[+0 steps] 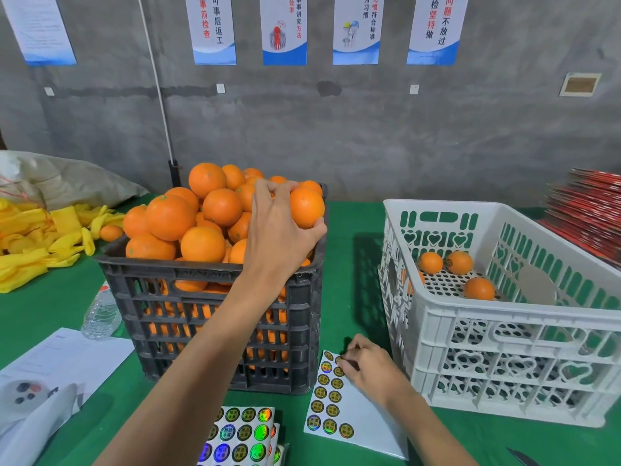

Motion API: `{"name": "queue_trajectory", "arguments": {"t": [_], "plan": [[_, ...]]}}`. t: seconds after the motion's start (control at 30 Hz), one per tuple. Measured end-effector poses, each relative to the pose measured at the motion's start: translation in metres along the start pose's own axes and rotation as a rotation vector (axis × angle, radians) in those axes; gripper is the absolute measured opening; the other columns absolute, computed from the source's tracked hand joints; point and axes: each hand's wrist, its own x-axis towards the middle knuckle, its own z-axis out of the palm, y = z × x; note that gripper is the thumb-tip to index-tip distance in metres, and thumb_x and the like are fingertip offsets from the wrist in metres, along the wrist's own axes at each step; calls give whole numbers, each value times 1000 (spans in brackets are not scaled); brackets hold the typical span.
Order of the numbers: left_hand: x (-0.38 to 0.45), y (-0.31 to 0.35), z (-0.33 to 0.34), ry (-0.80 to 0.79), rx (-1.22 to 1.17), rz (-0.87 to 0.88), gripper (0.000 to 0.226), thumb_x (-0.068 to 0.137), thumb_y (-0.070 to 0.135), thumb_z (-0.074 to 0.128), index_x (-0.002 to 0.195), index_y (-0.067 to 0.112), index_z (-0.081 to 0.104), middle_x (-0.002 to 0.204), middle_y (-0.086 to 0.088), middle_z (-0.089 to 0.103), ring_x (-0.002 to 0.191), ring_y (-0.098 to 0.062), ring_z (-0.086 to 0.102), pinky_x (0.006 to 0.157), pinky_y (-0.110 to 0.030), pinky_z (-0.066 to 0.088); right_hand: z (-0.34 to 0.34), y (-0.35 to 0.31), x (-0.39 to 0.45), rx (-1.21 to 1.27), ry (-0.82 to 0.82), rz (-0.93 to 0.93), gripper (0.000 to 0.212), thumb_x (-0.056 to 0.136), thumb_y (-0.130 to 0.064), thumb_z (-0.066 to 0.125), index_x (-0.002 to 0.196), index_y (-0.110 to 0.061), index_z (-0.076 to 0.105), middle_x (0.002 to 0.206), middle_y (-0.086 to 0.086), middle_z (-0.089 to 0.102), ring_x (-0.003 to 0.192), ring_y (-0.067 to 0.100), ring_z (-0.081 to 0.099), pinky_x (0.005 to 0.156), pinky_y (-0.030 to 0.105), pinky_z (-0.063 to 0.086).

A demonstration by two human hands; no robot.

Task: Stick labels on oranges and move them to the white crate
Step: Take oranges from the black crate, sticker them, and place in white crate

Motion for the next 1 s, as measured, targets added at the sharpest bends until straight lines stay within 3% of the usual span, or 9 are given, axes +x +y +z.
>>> {"name": "queue_trajectory", "arguments": {"t": [0.17, 0.37, 0.63, 0.8, 1.0], "plan": [[0, 0, -1, 3, 0, -4, 67, 80, 38, 81, 137, 15, 53, 127, -8, 40, 118, -27, 48, 90, -40, 52, -7, -5, -1, -269, -51, -64, 46, 108, -45, 35, 117, -15, 69, 114, -1, 49, 80, 22, 66, 78, 35, 55], [0, 0, 0, 4, -2, -10, 68, 80, 38, 81, 137, 15, 53, 127, -8, 39, 119, -27, 47, 92, -42, 51, -9, -4, -3, -145, -78, -111, 41, 106, -47, 43, 125, -21, 69, 117, -4, 48, 88, 19, 65, 87, 37, 53], [0, -2, 1, 7, -9, -4, 68, 79, 38, 81, 137, 17, 53, 126, -6, 38, 119, -27, 47, 92, -40, 52, -3, -10, -1, -272, -75, -74, 40, 110, -38, 32, 124, -11, 59, 118, -1, 43, 82, 21, 64, 78, 34, 53], [1, -2, 2, 18, -6, -4, 66, 77, 36, 82, 134, 14, 56, 124, -8, 41, 118, -28, 47, 93, -40, 49, -11, -5, -4, -116, -119, -101, 48, 105, -52, 43, 120, -13, 67, 112, -2, 43, 84, 21, 60, 85, 41, 49], [0, -3, 3, 21, -19, -8, 66, 79, 38, 81, 135, 16, 55, 125, -6, 39, 118, -27, 48, 90, -40, 51, -5, -8, -7, -63, -22, -65, 36, 108, -36, 44, 114, -13, 71, 111, -4, 46, 84, 18, 63, 82, 34, 49]]}}
